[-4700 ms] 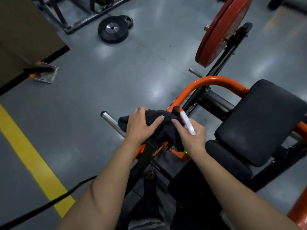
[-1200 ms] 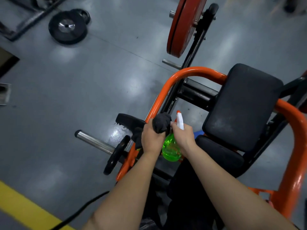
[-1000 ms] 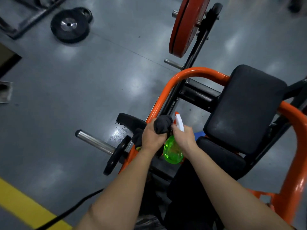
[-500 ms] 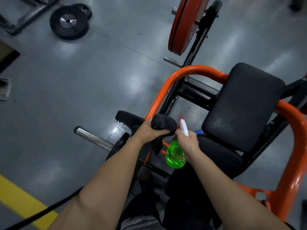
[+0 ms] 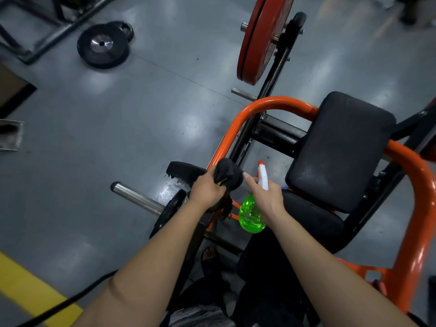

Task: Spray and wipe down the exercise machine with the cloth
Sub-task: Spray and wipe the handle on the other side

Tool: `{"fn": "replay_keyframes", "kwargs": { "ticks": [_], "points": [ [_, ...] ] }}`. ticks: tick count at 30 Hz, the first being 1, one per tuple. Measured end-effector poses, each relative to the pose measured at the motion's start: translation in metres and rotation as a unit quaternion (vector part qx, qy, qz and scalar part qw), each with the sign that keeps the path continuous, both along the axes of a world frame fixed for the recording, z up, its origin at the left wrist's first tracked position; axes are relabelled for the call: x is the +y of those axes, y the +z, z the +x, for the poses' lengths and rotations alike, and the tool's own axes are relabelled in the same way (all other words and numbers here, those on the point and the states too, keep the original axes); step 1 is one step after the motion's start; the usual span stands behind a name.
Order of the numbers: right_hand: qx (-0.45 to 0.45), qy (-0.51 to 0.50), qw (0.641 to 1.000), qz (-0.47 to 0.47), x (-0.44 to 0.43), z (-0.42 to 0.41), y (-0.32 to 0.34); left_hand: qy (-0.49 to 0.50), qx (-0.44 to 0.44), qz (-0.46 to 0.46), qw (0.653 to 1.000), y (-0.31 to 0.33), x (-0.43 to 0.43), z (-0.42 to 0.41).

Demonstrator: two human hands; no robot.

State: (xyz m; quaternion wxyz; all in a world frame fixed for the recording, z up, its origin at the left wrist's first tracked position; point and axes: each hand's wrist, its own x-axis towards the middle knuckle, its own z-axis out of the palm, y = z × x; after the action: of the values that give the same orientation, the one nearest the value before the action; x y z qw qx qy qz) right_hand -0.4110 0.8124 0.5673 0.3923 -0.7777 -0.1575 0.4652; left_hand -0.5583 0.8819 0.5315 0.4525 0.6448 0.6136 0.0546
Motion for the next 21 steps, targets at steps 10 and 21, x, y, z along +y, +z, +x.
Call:
{"fn": "replay_keyframes", "kwargs": {
  "ticks": [10, 21],
  "points": [
    [0.004, 0.019, 1.000, 0.015, 0.011, -0.012, 0.002, -0.031, 0.125, 0.053, 0.990, 0.039, 0.007, 0.000],
    [-0.011, 0.004, 0.999, -0.043, 0.000, 0.009, -0.022, 0.187, -0.203, 0.080, 0.958, 0.014, -0.006, 0.037]
  ]
}}
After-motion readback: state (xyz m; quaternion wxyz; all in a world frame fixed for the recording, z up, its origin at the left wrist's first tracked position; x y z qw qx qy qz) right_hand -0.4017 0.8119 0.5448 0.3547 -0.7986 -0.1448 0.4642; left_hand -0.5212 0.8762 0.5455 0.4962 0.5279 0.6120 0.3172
